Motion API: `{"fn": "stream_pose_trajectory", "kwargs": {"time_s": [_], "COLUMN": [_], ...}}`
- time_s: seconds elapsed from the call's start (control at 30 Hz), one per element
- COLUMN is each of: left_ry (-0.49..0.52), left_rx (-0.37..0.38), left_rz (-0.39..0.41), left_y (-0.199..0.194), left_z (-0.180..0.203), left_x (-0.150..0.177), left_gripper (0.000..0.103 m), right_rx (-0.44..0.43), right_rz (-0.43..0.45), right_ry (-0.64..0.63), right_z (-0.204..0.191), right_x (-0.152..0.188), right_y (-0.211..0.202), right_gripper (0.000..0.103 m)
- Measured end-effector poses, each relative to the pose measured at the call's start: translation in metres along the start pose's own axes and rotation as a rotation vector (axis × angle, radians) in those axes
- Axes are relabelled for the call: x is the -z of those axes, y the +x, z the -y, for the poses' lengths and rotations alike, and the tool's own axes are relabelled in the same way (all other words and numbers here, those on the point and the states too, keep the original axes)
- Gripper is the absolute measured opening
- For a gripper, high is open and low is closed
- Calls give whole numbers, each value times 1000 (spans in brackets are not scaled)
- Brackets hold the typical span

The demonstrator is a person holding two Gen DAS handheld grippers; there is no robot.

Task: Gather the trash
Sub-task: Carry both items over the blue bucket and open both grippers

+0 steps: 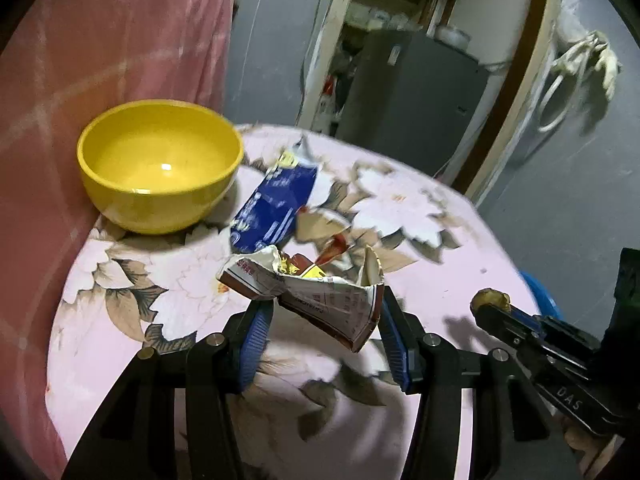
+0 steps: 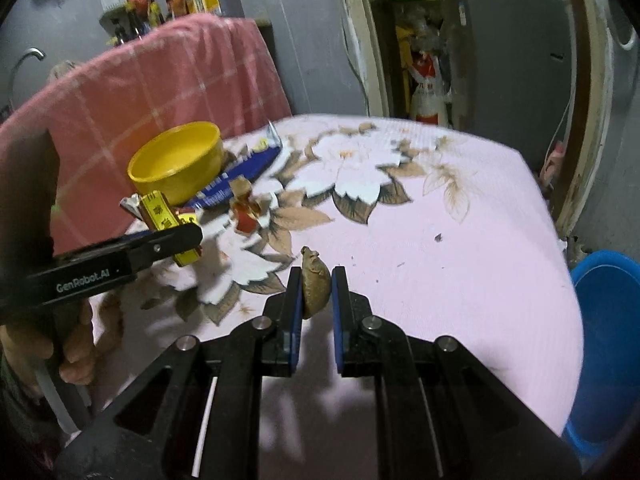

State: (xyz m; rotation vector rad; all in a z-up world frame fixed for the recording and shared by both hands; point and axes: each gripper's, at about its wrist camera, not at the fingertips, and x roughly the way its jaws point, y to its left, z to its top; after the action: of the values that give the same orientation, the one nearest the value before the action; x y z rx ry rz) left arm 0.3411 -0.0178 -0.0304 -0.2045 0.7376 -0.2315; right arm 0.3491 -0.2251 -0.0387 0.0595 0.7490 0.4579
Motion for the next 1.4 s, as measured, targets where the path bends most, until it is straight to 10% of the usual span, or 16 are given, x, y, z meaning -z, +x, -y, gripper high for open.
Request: {"fn": "stream_pose_trajectory", "kwargs": {"time_s": [0.63, 0.97, 1.4], "left_ry": [209, 330, 399], "left_rx": [241, 399, 450], "left_rz": [324, 238, -61], "left_y": [-52, -20, 64], "left_z": [155, 258, 328], "left_x": [-48, -47, -32], "left_gripper": [47, 47, 48], "right_rx": [205, 387, 464], "right_rz": [555, 598, 451], "right_ry": [-9, 92, 255], "right_z": [41, 114, 187], "right_x": [-22, 5, 39], "right_y": [-178, -234, -220], "right_gripper": [23, 23, 24]}}
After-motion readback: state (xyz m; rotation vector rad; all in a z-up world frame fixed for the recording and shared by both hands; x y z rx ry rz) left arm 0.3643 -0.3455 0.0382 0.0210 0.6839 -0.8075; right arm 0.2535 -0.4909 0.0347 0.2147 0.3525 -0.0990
